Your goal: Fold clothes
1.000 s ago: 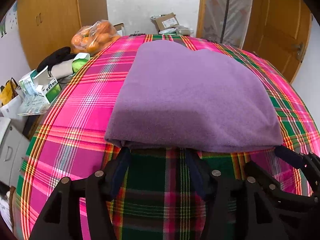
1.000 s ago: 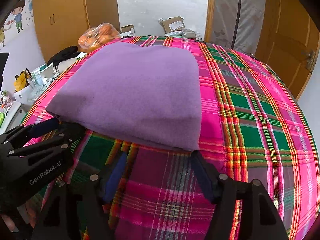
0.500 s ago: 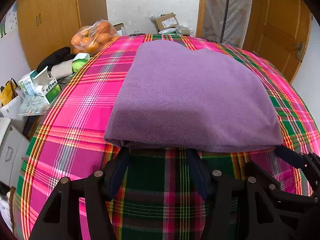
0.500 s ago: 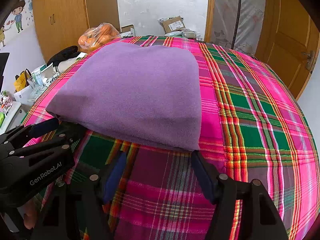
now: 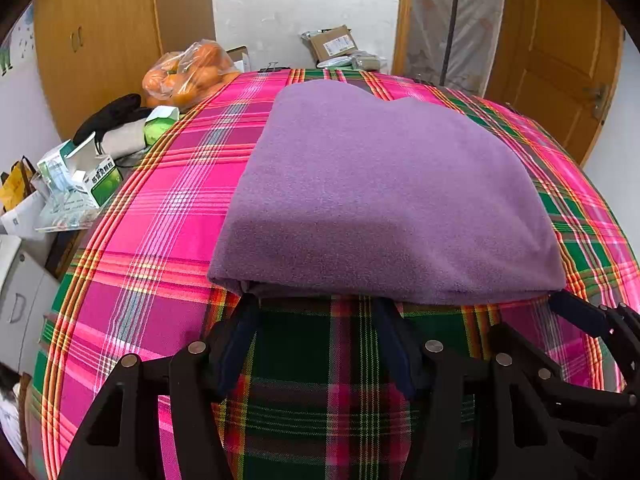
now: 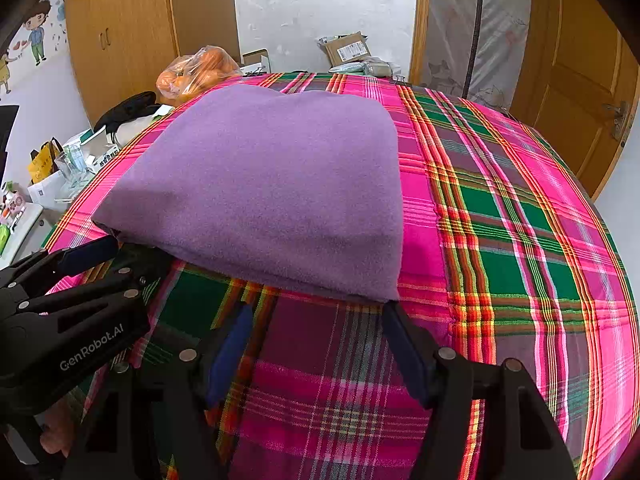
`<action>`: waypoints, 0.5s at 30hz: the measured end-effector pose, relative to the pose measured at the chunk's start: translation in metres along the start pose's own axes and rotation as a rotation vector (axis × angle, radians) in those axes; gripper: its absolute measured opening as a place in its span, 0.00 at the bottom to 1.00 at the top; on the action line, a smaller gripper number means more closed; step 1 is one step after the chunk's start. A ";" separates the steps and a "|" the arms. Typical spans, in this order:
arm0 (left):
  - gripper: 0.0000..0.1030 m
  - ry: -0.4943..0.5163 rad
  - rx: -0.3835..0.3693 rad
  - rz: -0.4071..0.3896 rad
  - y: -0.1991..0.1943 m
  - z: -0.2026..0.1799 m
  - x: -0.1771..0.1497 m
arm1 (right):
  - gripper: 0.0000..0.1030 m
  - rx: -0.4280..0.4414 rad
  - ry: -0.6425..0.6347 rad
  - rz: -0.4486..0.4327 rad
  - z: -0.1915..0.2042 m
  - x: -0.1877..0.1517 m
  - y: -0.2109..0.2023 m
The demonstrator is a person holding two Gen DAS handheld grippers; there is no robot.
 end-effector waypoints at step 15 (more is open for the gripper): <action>0.59 0.000 -0.002 0.000 0.000 0.001 0.000 | 0.66 -0.001 0.002 0.000 0.001 0.000 0.000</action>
Point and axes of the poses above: each gripper's, at about its wrist camera, not at the fingertips, and y roughly the way its jaws point, z to its left, x to its top, the point moved 9 cm from there along y, roughly the way its jaws point, and after that the axes turned 11 degrees about -z, right-handed, at the moved point
